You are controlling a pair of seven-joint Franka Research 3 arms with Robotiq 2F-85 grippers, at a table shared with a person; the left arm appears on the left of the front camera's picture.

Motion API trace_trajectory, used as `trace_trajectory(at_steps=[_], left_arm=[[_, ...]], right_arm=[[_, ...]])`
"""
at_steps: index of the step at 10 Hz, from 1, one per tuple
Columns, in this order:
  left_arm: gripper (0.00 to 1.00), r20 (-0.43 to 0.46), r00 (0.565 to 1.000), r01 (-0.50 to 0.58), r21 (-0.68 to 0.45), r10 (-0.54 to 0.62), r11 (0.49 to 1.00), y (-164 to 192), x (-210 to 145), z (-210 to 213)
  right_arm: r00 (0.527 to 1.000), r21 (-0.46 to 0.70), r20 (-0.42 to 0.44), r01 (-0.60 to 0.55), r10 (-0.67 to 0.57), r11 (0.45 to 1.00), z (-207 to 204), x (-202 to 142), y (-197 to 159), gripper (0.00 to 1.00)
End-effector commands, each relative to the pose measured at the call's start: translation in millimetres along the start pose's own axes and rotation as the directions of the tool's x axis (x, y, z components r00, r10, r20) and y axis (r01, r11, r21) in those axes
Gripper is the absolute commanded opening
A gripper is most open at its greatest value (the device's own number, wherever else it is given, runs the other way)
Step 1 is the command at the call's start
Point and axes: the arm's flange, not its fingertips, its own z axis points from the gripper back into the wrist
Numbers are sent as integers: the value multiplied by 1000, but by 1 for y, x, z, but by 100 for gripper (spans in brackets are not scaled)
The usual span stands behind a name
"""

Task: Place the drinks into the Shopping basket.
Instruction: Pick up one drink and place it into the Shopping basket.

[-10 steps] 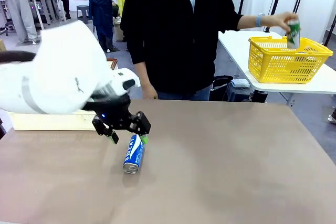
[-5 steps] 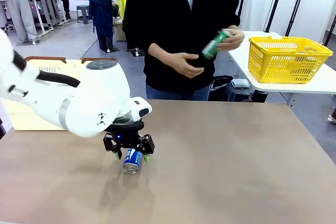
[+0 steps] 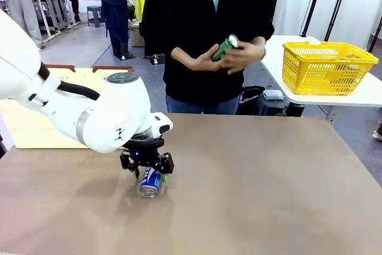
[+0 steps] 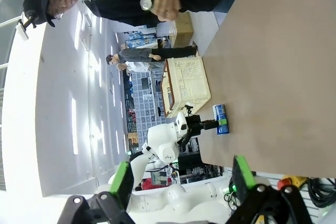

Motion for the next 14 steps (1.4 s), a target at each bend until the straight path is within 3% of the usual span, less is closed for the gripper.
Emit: trace_trajectory(at_steps=[1,5,6,7,8,9,11,13,14], left_arm=[[0,20,1000,-5,31,5,999,-10,1,-4],[0,2,1000,25,31,-25,999,-12,-1,5],[0,-47,995,87,12,-86,996,-2,-13,34],[0,-224,923,342,101,-314,934,32,-49,82],[0,-281,900,395,203,-333,896,74,-92,121],[0,-274,926,329,244,-260,913,119,-132,153],[0,-154,955,274,120,-255,954,171,-192,185],[0,-19,953,302,15,-302,953,196,-208,184],[0,-3,963,270,-57,-271,961,194,-199,183]], right_arm=[[1000,23,6,-17,17,1000,1,2,4,100],[1000,23,6,-17,17,1000,1,2,4,100],[1000,23,6,-17,17,1000,1,2,4,100],[1000,23,6,-17,17,1000,1,2,4,100],[1000,23,6,-17,17,1000,1,2,4,100],[1000,23,6,-17,17,1000,1,2,4,100],[1000,23,6,-17,17,1000,1,2,4,100],[1000,23,6,-17,17,1000,1,2,4,100],[1000,23,6,-17,17,1000,1,2,4,100]])
